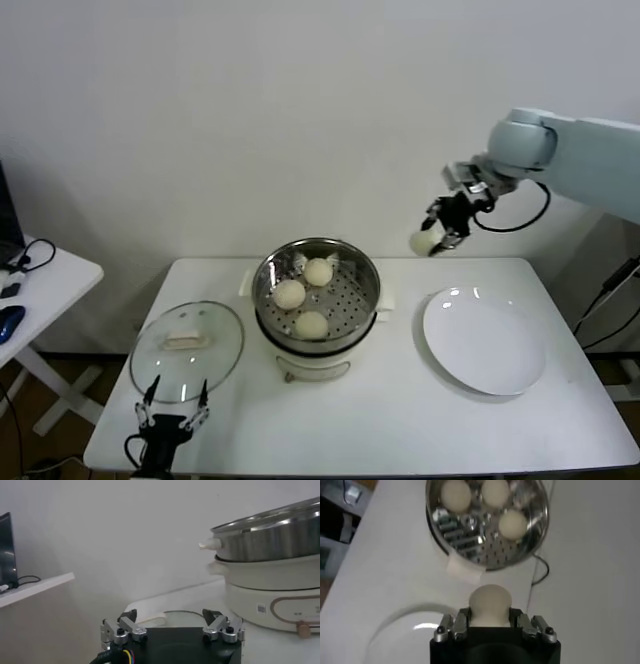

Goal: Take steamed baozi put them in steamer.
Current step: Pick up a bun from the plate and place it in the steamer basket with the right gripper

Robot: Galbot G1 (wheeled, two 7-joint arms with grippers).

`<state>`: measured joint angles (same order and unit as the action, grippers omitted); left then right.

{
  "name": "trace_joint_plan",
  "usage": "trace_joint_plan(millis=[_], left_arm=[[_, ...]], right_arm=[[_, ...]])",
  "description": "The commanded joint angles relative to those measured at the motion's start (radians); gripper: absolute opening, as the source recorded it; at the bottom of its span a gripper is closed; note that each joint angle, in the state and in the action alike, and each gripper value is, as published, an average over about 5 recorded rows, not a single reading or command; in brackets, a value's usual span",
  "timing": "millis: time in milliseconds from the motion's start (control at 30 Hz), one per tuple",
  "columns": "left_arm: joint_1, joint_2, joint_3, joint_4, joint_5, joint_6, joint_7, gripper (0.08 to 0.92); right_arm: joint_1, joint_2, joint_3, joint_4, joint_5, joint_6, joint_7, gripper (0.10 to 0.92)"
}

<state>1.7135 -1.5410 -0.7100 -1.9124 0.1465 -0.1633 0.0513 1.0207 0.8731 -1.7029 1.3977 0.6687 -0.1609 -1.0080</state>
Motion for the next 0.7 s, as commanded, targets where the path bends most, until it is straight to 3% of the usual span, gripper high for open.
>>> trace_joint_plan(millis=[33, 700], left_arm=[[-0.003, 0.0, 0.003, 0.003, -0.001, 0.0, 0.001, 0.823], [-0.013, 0.005, 0.001, 0.004, -0.007, -0.003, 0.003, 0.823]], right_arm=[[0.013, 0.152, 0.001, 0.138, 0.161, -0.135, 0.113, 0.526], [-0.379, 0.317, 0.145, -0.067, -0.152, -0.183, 0.218, 0.552]])
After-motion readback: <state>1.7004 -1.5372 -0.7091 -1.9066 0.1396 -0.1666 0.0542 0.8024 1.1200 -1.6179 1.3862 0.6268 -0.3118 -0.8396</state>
